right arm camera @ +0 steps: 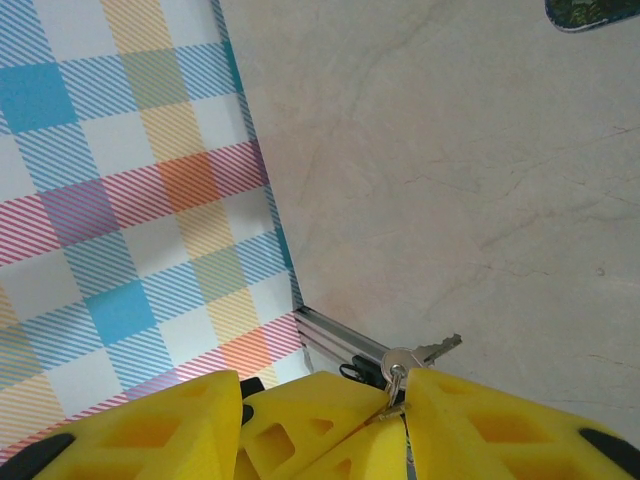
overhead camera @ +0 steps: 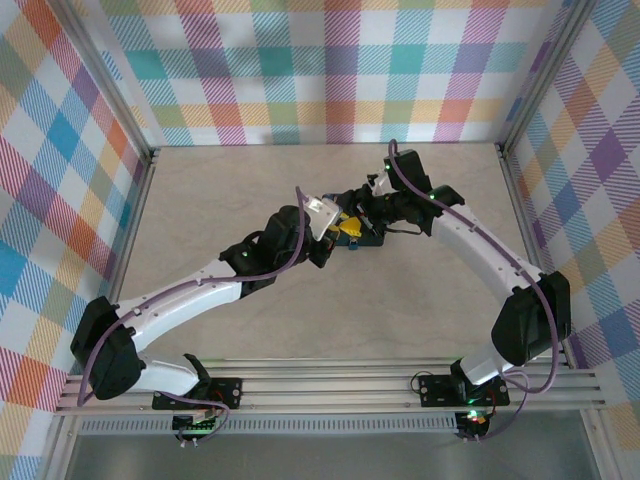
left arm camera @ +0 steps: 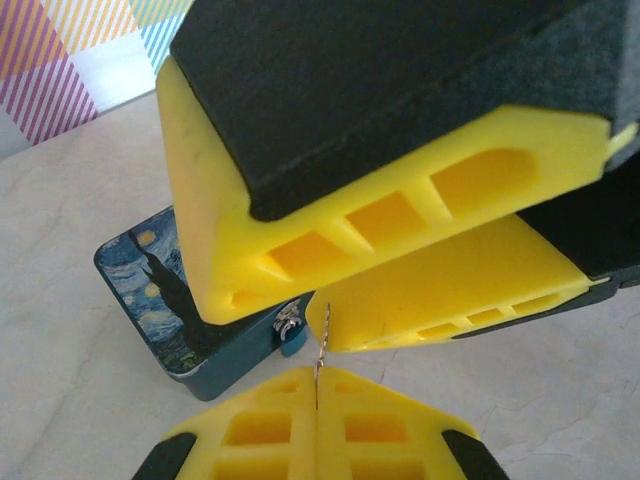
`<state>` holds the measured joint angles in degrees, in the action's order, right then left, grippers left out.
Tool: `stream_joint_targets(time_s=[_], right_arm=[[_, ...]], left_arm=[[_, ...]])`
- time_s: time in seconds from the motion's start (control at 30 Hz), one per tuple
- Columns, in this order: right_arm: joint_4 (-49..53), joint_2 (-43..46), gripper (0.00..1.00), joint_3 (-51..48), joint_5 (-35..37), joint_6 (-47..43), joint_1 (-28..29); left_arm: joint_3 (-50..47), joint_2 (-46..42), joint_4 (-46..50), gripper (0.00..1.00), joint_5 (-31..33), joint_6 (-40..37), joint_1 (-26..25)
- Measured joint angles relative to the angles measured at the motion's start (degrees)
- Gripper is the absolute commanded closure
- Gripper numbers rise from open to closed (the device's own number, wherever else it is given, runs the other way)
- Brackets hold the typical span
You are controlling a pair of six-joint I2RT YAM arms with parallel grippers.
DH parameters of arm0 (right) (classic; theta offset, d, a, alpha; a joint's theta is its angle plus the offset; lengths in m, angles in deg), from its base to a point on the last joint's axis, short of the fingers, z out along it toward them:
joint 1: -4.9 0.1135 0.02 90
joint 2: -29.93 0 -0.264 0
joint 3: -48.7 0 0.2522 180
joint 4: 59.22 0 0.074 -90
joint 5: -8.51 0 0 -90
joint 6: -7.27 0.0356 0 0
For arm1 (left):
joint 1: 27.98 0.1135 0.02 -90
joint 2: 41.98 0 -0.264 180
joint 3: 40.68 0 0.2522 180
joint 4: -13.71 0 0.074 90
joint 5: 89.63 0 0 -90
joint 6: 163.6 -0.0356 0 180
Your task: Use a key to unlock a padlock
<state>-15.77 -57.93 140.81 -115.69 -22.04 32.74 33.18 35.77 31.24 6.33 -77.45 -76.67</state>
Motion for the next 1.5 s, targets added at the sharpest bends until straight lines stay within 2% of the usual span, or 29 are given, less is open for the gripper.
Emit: stream_joint_targets(time_s=[0.1,0.2,0.43,0.7,0.87,1.0,1.13,1.33,1.5], right_arm=[[0.24,-0.59,0.66,0.00,-0.20,-0.04,0.00],[0.66,-1.31,0.72,0.00,-0.20,0.07,0.00],[1.53,-1.60,1.00,-0.02,0.42,-0.09,-0.07],[-0.28,-1.53,1.00,-1.51,0.28,-3.67,-0.07],[-0.35,-0.15,1.00,-1.86,1.01,-13.16,-0.33],[-0.11,1.01,1.00,-1.84,0.20,-23.56,-1.16],[-0.98,1.03,1.00,-1.84,-1.60,-30.73,-5.57],[-4.15,1.20,1.00,-1.81,-7.39,-39.71,-8.37],[-5.90,2.32,1.00,-1.40,-13.99,-46.38,-8.26]], left_arm=[[0.09,0.28,-0.83,1.00,0.63,-0.02,-0.04],[0.11,0.31,-1.01,1.00,0.92,-0.02,-0.09],[0.13,0.31,-1.16,1.00,1.68,-0.07,-0.42],[-0.04,0.31,-0.61,0.99,2.25,-0.50,-0.79],[-1.27,-0.59,-2.12,0.93,0.00,0.26,-0.59],[-4.59,-3.87,-5.62,0.67,-6.97,3.85,2.29],[-5.53,-6.32,-6.27,0.58,-14.69,8.98,6.71],[-5.53,-6.62,-10.71,0.57,-29.83,21.20,15.47],[-4.68,-3.80,-18.64,0.64,-39.89,31.61,18.18]])
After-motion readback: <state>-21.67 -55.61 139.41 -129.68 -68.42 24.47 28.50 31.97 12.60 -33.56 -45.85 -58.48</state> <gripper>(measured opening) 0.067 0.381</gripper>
